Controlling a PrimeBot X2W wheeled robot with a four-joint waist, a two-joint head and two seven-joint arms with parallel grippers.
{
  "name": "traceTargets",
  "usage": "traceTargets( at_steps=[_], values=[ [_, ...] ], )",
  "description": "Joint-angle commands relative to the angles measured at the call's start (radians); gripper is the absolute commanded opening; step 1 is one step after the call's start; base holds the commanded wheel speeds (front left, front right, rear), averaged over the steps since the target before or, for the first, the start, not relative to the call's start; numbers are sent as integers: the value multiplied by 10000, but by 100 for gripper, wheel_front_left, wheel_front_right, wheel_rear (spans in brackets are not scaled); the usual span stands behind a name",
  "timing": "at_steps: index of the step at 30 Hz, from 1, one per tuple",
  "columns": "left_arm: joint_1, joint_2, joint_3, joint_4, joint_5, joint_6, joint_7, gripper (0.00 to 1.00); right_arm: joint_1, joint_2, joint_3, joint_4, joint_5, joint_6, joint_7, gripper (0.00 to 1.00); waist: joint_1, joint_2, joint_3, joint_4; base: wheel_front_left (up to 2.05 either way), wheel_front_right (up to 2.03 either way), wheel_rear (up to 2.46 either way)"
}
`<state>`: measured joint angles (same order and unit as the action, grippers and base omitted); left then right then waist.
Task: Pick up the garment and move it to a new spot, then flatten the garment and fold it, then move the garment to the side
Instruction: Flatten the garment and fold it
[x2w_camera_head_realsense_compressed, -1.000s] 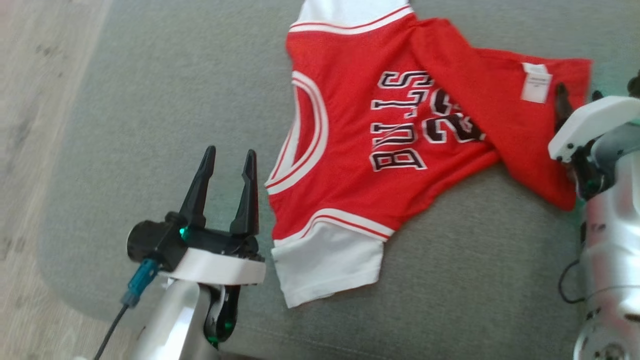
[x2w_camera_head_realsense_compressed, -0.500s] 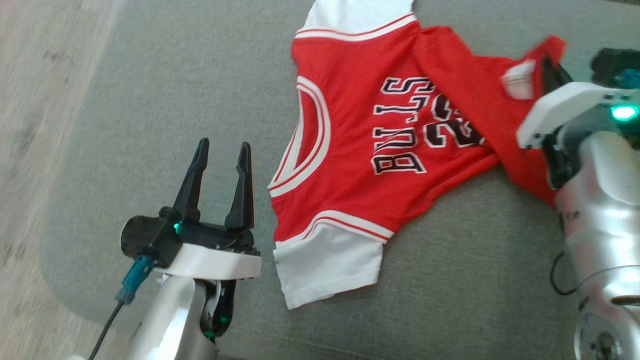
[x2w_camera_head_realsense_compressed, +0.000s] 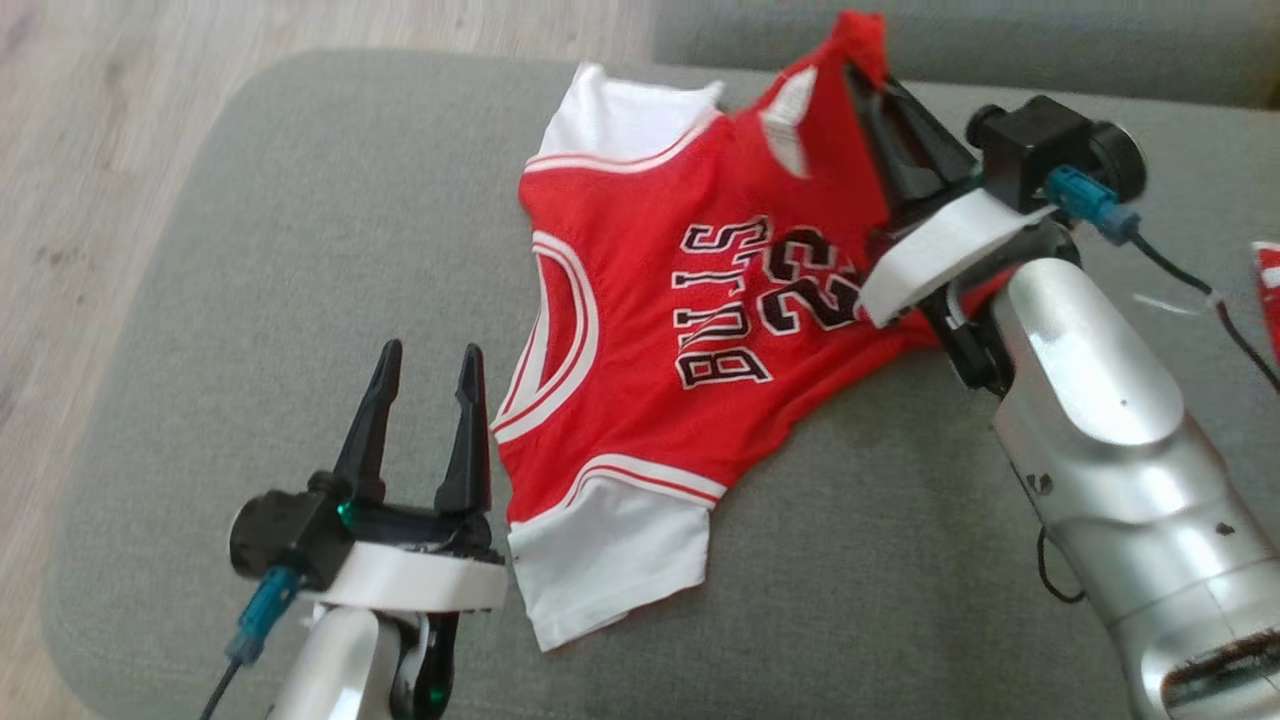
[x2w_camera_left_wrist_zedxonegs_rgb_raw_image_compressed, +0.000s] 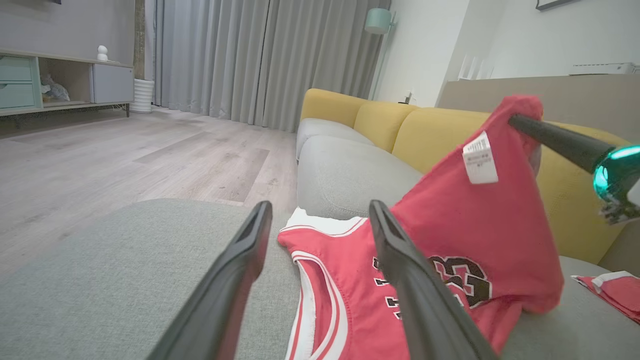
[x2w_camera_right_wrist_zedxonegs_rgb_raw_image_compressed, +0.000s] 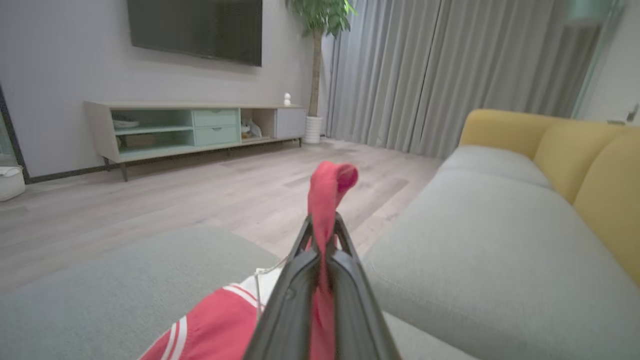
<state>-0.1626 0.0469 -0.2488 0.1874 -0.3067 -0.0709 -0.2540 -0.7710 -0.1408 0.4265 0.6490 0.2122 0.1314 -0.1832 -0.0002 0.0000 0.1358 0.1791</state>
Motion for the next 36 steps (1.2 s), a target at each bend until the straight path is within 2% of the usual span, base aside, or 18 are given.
traceTargets(
  at_steps=[1,6,10,14,20,25,29,30,31,36],
  values=[
    [-23,34,465,-415,63,31,-78,100,-170,-57,382,-1058,212,-7,230,0,2,0,-246,-60,0,0,0],
    [144,34,439,-514,6,45,-78,100,-233,-371,200,-2130,-139,-7,910,0,2,0,-302,140,0,0,0],
    [223,34,354,-523,-135,61,-78,100,-125,-477,-743,-2690,-890,-7,1511,0,2,0,-407,507,0,0,0],
    [253,34,228,-525,-149,49,-78,100,-81,-663,-1394,-2613,-1440,-7,2012,0,2,0,-396,969,0,0,0],
    [91,34,-78,-590,-289,26,-78,100,-928,-1325,-1767,-1393,-1727,-7,2419,0,2,0,256,1893,0,0,0],
    [-224,34,-636,-573,-540,9,-78,100,-2072,-1943,-1731,244,-2158,-7,2180,0,2,0,1004,2831,0,0,0],
    [-401,34,-1005,-532,-700,65,-78,100,-2968,-1882,-1829,1652,-2327,-7,1662,0,2,0,1385,3438,0,0,0],
    [-429,34,-1074,-541,-747,88,-78,100,-3170,-1834,-1808,1993,-2445,-7,1522,27,2,0,1453,3539,0,0,0],
    [-450,34,-1140,-537,-780,101,-78,100,-3337,-1751,-1746,2358,-2506,-7,1412,100,2,0,1515,3632,0,0,0],
    [-531,34,-1245,-529,-874,209,-78,100,-3895,-1420,-1332,3991,-2442,-7,988,100,2,0,1625,3784,0,0,0]
  ],
)
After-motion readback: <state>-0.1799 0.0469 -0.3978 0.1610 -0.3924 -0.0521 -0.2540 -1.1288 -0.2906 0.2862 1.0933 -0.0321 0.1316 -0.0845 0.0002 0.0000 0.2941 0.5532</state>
